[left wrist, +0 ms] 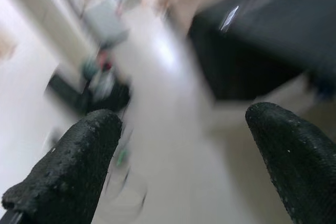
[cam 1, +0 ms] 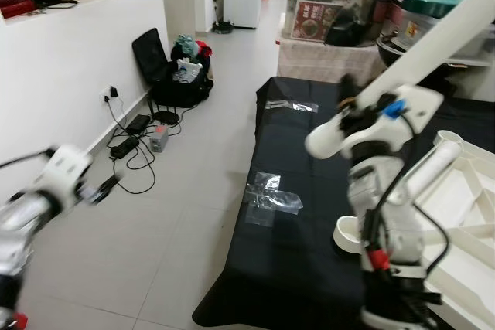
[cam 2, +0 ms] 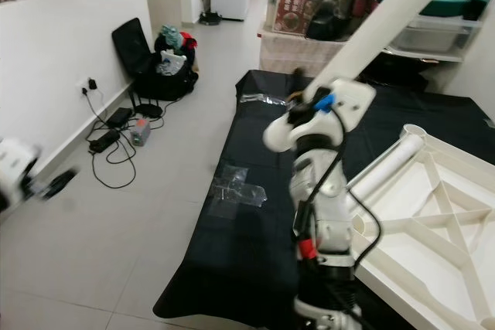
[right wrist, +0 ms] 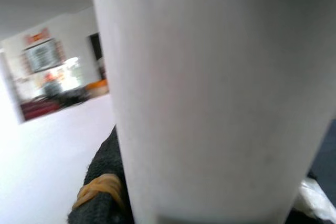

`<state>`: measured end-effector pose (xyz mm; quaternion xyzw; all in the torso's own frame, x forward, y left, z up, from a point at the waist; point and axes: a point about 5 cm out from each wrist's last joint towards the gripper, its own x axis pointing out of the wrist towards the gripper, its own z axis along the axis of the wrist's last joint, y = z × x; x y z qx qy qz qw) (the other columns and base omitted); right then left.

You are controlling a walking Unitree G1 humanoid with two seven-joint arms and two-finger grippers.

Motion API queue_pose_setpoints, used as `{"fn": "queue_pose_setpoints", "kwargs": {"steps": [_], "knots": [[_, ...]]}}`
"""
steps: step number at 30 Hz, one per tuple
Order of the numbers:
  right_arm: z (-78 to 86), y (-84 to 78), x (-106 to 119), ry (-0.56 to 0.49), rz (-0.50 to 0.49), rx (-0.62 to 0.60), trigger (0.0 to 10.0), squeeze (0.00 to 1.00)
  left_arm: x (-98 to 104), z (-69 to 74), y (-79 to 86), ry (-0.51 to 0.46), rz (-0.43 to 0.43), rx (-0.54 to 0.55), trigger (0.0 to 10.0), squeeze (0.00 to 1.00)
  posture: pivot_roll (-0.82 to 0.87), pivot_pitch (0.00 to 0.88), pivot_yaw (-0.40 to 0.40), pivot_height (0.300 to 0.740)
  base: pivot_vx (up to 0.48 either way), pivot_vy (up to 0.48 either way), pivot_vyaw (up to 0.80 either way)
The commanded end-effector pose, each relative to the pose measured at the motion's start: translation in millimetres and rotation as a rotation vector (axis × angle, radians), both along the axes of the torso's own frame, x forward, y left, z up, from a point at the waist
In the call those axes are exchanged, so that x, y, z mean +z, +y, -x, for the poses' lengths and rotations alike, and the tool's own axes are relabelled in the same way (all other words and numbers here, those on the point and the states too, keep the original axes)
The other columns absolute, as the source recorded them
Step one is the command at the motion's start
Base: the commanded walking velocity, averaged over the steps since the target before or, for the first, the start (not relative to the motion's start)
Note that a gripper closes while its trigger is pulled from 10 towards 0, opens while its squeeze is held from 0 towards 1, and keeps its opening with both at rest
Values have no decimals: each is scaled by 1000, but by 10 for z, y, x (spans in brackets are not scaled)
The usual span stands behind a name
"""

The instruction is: Building children table

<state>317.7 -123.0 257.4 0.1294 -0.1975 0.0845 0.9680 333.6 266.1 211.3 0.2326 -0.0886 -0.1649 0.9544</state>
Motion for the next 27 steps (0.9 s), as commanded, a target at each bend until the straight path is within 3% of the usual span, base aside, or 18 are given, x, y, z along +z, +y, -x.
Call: {"fn": "queue_pose_setpoints", "kwargs": {"steps": [1, 2, 4, 5, 6, 8, 10, 15, 22, 27], "knots": [[34, 68, -33, 17, -4, 80, 10000, 0, 6, -9, -277, 2, 51, -126, 10000, 0, 108, 0, -73, 740, 0, 0, 0], [34, 68, -33, 17, -4, 80, 10000, 0, 6, -9, -277, 2, 51, -126, 10000, 0, 108, 0, -73, 740, 0, 0, 0], [62, 205, -102, 49, 13, 179, 10000, 0, -33, 103, -954, 47, 97, -454, 10000, 0, 97, 0, -65, 740, 0, 0, 0], [62, 205, -102, 49, 13, 179, 10000, 0, -33, 103, -954, 47, 97, -454, 10000, 0, 97, 0, -65, 740, 0, 0, 0], [60, 233, -106, 56, 16, 202, 10000, 0, -129, 197, -1187, 91, 75, -586, 10000, 0, 87, 0, -58, 740, 0, 0, 0], [60, 233, -106, 56, 16, 202, 10000, 0, -129, 197, -1187, 91, 75, -586, 10000, 0, 87, 0, -58, 740, 0, 0, 0], [39, 222, -43, 41, 32, 221, 10000, 0, -315, 313, -1355, 177, 24, -720, 10000, 0, 78, 0, -50, 740, 0, 0, 0], [47, 253, 63, 6, 44, 278, 10000, 0, -374, 327, -1311, 233, 9, -746, 10000, 0, 86, 0, -49, 740, 0, 0, 0], [109, 350, 100, -16, 65, 353, 10000, 0, -353, 311, -1269, 237, -7, -728, 10000, 0, 87, 0, -49, 740, 0, 0, 0], [201, 468, -3, 11, 144, 434, 10000, 0, -111, 293, -1259, 143, -44, -696, 10000, 0, 92, 0, -51, 740, 0, 0, 0]]}}
